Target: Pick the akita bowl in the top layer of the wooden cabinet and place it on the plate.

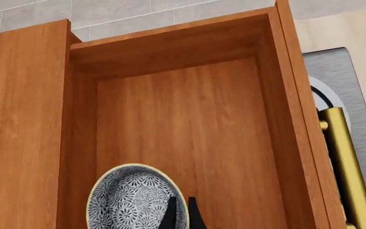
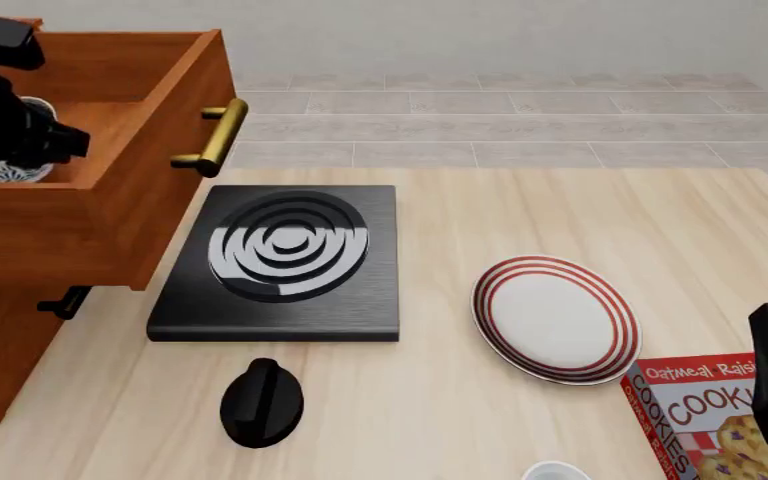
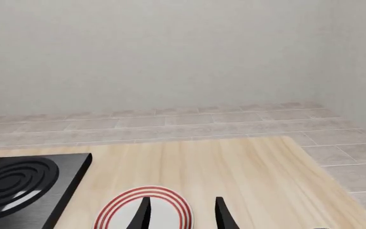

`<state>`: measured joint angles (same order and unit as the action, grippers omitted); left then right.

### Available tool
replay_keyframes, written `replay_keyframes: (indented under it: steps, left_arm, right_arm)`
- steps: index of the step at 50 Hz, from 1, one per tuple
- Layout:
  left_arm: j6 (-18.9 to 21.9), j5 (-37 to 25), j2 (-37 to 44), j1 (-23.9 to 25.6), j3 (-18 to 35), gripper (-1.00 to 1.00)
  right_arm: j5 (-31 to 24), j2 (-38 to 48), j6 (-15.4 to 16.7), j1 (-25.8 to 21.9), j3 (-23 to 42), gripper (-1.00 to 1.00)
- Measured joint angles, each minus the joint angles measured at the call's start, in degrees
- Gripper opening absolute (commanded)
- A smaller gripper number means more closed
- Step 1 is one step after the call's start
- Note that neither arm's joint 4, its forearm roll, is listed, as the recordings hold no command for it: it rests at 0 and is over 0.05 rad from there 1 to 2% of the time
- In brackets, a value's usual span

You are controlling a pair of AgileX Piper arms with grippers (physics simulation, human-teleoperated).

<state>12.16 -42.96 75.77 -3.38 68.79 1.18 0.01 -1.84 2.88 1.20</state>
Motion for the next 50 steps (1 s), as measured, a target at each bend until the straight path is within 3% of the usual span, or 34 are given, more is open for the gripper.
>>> replay_keyframes:
  steps: [50]
  left_arm:
    - [-1.22, -3.2, -1.8, 5.05, 6.18, -1.0]
  right_arm:
    - [0.13, 0.0, -0.15, 0.08, -0.06, 1.0]
